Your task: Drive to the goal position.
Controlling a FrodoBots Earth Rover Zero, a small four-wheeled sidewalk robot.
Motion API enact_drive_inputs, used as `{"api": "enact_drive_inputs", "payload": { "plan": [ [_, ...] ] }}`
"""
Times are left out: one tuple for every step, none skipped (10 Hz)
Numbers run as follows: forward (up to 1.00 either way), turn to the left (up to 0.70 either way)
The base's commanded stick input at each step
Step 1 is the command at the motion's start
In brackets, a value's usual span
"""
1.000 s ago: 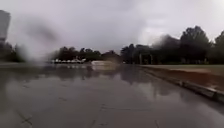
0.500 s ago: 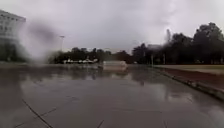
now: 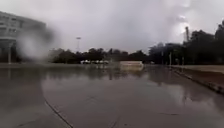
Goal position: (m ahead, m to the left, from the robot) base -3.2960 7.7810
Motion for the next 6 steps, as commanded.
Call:
{"api": "enact_drive_inputs", "payload": {
  "plan": [
    [0.0, 0.7],
    [0.0, 0.7],
    [0.0, 0.7],
    [0.0, 0.7],
    [0.0, 0.7],
    [0.0, 0.7]
  ]
}}
